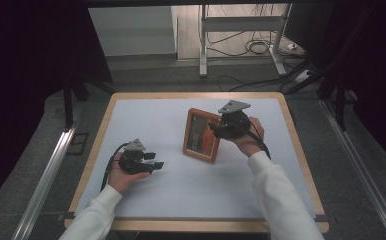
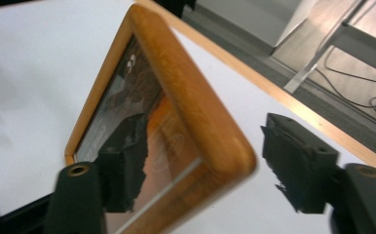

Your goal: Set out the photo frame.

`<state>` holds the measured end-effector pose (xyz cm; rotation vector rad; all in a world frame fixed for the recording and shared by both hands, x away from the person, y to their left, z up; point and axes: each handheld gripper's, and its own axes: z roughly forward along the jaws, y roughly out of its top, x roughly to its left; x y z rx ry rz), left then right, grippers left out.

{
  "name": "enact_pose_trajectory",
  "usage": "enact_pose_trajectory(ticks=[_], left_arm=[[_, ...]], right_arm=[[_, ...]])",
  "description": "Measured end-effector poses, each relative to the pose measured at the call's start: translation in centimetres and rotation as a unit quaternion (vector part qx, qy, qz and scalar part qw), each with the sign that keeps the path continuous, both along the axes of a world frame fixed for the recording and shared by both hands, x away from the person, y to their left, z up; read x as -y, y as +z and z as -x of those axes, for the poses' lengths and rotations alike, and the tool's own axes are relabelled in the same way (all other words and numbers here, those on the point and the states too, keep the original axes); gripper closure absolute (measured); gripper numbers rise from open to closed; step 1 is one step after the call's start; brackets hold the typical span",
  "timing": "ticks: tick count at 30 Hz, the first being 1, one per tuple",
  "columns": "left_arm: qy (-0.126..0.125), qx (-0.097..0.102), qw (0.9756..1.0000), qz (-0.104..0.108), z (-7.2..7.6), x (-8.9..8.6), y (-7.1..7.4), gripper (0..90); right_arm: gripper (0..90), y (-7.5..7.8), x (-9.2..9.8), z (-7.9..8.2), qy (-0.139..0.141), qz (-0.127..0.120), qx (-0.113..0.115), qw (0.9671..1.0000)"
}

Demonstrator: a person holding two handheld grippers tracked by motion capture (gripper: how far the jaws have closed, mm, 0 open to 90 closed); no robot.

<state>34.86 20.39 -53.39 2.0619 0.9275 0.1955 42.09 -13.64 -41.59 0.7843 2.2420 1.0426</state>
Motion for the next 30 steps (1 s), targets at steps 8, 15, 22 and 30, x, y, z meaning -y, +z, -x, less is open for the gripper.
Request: enact_pose_trajectory(ticks=[8, 15, 22, 30], left_arm=[[0.001, 0.002, 1.0000, 0.001, 0.2, 0.1, 0.2, 42.2], [-0.003, 0.002, 1.0000, -0.003, 0.2, 0.3, 0.2, 42.2], [-0.005, 0.003, 0.9999, -0.009, 0.5, 0.6, 0.2, 42.1], [0.001, 0.009, 0.9999, -0.013, 0.7, 0.8, 0.3, 38.1]], right_arm=[[22.3, -0.2, 2.7, 3.1, -0.016, -0.044, -0.024, 0.9986], [40.5, -2.9, 4.4, 6.3, 0.002, -0.071, -0.066, 0.9953], [75.5, -5.6, 3.7, 7.6, 0.039, -0.057, -0.088, 0.9938], [89.9, -7.8, 1.9, 7.0, 0.062, -0.048, -0.107, 0.9912]])
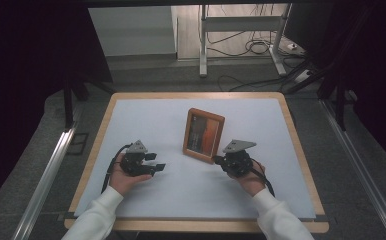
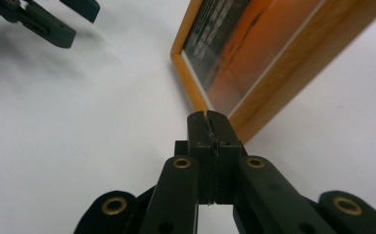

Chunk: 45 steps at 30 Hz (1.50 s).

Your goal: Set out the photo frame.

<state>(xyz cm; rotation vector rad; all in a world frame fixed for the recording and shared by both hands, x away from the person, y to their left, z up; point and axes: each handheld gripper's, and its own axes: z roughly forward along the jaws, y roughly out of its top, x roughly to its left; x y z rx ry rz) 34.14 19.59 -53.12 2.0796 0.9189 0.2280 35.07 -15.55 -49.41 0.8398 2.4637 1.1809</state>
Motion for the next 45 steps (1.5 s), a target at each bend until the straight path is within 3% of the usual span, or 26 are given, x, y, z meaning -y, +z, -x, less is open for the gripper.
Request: enact_pose_trajectory(ticks=[7, 12, 15, 32, 39, 45], left_arm=[[0.003, 0.000, 1.0000, -0.002, 0.0, 0.0, -0.1, 34.9], [0.003, 0.002, 1.0000, -0.003, 0.0, 0.0, -0.1, 34.4], [0.003, 0.001, 1.0000, -0.003, 0.0, 0.0, -0.2, 34.2], [0.003, 0.000, 1.0000, -0.004, -0.1, -0.1, -0.2, 34.1], [0.003, -0.003, 1.0000, 0.006, -0.2, 0.0, -0.3, 34.1], [0.002, -0.002, 1.0000, -0.007, 0.0, 0.0, -0.2, 33.7]], right_arm=[[90.0, -1.9, -1.7, -1.2, -0.001, 0.016, -0.016, 0.9998], [90.0, -2.7, -1.9, -1.8, -0.011, 0.024, -0.019, 0.9995], [90.0, -2.7, -1.8, -1.8, -0.015, 0.033, -0.012, 0.9993], [90.0, -2.7, -0.1, -2.7, -0.035, 0.027, -0.008, 0.9990], [89.9, -3.0, 0.2, -2.7, -0.034, 0.013, -0.012, 0.9992], [88.0, -1.8, 0.7, -1.7, -0.020, -0.004, 0.000, 0.9998]])
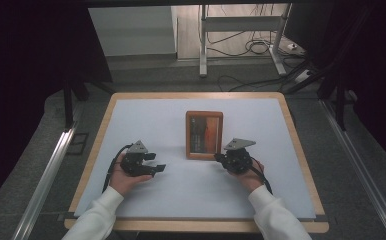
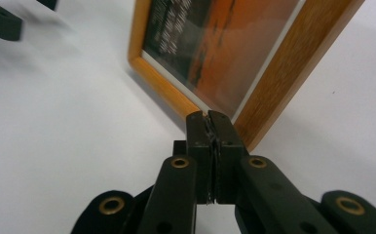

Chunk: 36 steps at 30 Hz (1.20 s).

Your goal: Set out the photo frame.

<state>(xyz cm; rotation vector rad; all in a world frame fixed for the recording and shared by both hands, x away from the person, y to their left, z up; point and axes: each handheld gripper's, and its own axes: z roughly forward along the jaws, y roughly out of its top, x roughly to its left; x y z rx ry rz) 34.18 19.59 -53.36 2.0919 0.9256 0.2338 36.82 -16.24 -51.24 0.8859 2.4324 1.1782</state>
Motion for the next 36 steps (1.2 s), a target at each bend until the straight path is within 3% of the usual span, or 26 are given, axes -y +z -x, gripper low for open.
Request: enact_pose_trajectory(ticks=[6, 8, 11, 15, 20, 24, 31, 36], left_arm=[[0.008, 0.007, 0.9999, 0.000, 0.2, -0.2, 0.3, 33.6], [0.008, 0.006, 0.9999, -0.004, 0.4, -0.1, 0.3, 33.6], [0.005, 0.011, 0.9999, -0.008, 0.5, 0.0, 0.4, 33.5], [0.004, 0.016, 0.9998, -0.010, 1.0, 0.0, 0.6, 33.4], [0.010, 0.019, 0.9997, -0.010, 1.6, -0.3, 0.7, 33.4], [0.014, 0.022, 0.9996, -0.009, 1.9, -0.5, 0.7, 33.4], [0.010, 0.018, 0.9997, -0.010, 1.6, -0.3, 0.5, 33.4], [0.009, 0.015, 0.9998, -0.005, 1.6, -0.3, 0.4, 33.3]], right_arm=[[83.0, 0.8, 1.5, 1.2, 0.007, -0.005, 0.007, 0.9999], [73.7, 0.9, 2.5, 1.5, -0.001, -0.007, 0.009, 0.9999], [49.6, 1.0, 4.2, 2.0, -0.031, -0.019, 0.010, 0.9993], [37.3, 1.0, 7.5, 3.3, -0.071, -0.020, 0.008, 0.9973], [32.1, 0.4, 10.9, 5.0, -0.103, -0.023, 0.001, 0.9944], [29.7, 0.1, 12.6, 5.8, -0.120, -0.031, -0.003, 0.9923], [23.4, -0.3, 12.5, 5.6, -0.125, -0.023, -0.003, 0.9919], [20.8, 0.0, 12.3, 5.6, -0.128, -0.029, 0.009, 0.9912]])
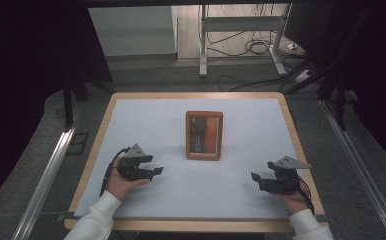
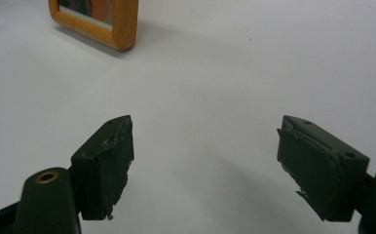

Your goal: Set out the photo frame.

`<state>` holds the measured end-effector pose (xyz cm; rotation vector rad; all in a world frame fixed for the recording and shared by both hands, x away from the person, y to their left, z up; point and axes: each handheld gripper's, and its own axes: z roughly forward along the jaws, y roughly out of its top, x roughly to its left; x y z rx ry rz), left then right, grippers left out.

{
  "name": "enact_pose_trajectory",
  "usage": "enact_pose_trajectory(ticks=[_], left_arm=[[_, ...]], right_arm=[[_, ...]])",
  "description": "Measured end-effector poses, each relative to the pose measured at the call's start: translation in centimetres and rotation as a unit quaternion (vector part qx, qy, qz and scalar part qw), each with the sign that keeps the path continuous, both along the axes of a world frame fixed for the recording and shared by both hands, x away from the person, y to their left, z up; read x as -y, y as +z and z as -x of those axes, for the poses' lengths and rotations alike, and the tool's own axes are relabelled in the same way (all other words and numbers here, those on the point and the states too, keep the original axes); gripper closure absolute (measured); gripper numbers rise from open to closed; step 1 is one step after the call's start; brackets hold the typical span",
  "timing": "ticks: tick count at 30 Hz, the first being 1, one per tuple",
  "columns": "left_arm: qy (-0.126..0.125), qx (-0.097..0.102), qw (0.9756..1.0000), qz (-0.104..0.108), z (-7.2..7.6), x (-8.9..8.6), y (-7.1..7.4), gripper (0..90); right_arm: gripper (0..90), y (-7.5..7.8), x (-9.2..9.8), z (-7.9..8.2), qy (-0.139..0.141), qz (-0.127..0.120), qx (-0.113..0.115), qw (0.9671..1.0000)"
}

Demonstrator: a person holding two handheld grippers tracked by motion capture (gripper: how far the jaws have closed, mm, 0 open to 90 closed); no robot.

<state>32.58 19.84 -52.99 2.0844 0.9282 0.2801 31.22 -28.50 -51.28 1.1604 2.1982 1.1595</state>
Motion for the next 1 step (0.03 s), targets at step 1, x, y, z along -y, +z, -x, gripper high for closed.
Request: enact_pose_trajectory(ticks=[1], left_arm=[[0.000, 0.001, 1.0000, 0.001, 0.02, 0.04, 0.01, 33.4]], right_arm=[[20.0, 0.08, -0.06, -0.02, -0.002, -0.001, 0.003, 1.0000]])
